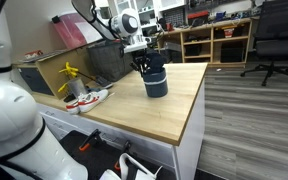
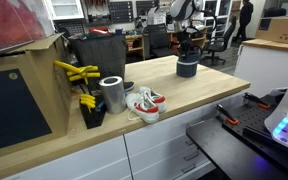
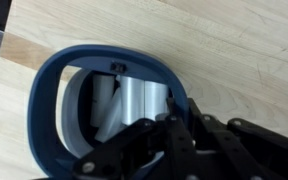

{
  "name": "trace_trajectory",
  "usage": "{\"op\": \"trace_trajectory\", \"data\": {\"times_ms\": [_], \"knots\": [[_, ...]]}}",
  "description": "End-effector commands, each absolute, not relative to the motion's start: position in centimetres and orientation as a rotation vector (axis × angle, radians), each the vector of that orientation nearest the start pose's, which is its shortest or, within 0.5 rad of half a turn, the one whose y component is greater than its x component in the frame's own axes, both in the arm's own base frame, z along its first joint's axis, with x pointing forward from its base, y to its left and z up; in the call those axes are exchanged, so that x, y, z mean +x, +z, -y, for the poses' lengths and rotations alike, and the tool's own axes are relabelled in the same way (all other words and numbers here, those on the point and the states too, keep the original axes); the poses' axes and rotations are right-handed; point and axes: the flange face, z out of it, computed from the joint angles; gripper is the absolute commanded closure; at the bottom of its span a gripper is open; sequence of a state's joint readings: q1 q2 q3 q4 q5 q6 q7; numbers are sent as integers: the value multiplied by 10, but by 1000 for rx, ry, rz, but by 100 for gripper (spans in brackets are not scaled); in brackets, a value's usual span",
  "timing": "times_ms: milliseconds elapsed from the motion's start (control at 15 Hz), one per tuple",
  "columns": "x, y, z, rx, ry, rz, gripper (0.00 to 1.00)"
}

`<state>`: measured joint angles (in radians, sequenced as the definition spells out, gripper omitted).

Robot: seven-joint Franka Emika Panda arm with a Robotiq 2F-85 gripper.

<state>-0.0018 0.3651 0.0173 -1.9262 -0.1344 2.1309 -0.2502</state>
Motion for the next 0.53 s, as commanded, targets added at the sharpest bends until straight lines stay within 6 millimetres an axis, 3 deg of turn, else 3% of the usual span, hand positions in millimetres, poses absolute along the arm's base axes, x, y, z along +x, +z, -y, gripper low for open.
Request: {"op": "trace_trajectory", "data": {"times_ms": [0, 200, 467], "knots": [[613, 288, 6, -3168, 258, 544, 97], [616, 283, 7, -3162, 259, 529, 97], [619, 290, -1, -3157, 233, 543, 97]]}}
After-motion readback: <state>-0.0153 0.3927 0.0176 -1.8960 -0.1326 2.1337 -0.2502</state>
